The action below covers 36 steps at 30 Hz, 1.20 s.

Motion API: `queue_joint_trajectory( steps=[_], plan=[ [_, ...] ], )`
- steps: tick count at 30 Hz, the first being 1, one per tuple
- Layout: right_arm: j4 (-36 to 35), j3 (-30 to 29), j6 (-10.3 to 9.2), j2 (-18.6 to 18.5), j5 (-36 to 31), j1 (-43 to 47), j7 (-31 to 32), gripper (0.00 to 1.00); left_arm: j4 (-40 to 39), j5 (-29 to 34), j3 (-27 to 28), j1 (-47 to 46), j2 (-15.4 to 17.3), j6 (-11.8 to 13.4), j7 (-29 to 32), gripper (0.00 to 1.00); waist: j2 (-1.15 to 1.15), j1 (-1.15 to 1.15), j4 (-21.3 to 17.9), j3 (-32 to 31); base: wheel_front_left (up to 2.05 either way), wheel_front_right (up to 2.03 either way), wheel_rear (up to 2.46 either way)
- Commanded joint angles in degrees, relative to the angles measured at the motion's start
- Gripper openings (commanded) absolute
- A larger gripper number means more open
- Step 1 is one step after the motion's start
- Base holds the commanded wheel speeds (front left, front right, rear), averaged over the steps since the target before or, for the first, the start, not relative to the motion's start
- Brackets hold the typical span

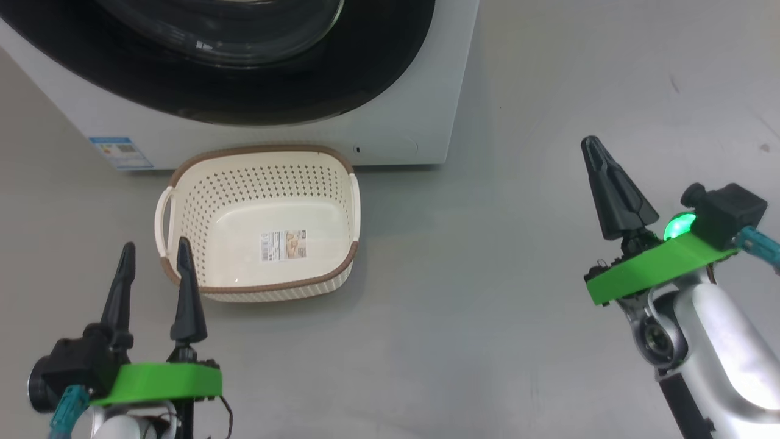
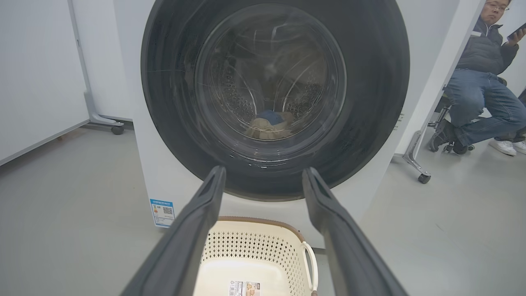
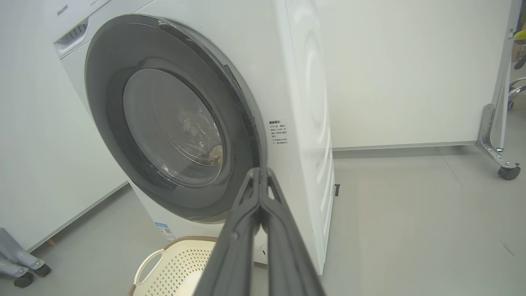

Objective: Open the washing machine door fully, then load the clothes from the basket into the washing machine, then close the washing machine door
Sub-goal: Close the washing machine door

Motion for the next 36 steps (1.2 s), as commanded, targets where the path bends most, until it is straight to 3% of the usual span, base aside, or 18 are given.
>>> queue_joint_trajectory(
  steps=[1, 9, 11, 12, 13, 16, 36],
  plan=[
    [-2.20, 0.38, -0.20, 0.17, -0.46, 0.83, -0.37, 0.00, -2.32, -0.03, 2.26, 0.31, 1.35, 0.02, -0.38, 1.00, 0.00, 0.01, -1.70, -2.55, 0.00, 0.00, 0.00],
    [-3.27, -1.90, -0.20, 0.95, -4.06, 7.85, -0.37, 0.00, -2.24, 0.44, 4.22, 4.46, 1.36, 0.02, -0.38, 1.00, 0.00, 0.01, -3.01, -6.79, 0.00, 0.00, 0.00],
    [-3.47, -2.52, -0.20, 0.99, -5.14, 9.18, -0.37, 0.35, -1.85, 0.67, 4.84, 5.23, 1.22, 0.03, -0.38, 1.00, 0.00, 0.01, -3.12, -7.43, 0.00, 0.00, 0.00],
    [-3.60, -2.96, -0.20, 1.09, -5.64, 9.80, -0.37, 0.44, -1.76, 0.80, 5.01, 5.56, 1.10, 0.05, -0.38, 1.00, 0.00, 0.01, -3.12, -7.74, 0.00, 0.00, 0.00],
    [-3.70, -3.43, -0.20, 1.20, -6.14, 10.41, -0.37, 0.71, -1.60, 1.14, 5.19, 5.94, 0.97, 0.31, -0.38, 1.00, 0.00, 0.01, -3.12, -8.01, 0.00, 0.00, 0.00],
    [-4.39, -5.35, -0.20, 1.51, -8.24, 11.89, -0.37, 1.00, -1.57, 1.70, 5.65, 6.65, 0.60, 0.79, -0.38, 1.00, 0.00, 0.01, -3.02, -8.37, 0.00, 0.00, 0.00],
    [-5.53, -10.17, -0.20, 4.07, -12.57, 16.44, -0.37, 1.00, -2.05, 3.93, 6.12, 9.00, -0.51, 2.06, -0.38, 1.00, 0.00, 0.01, -2.53, -8.92, 0.00, 0.00, 0.00]
  ],
)
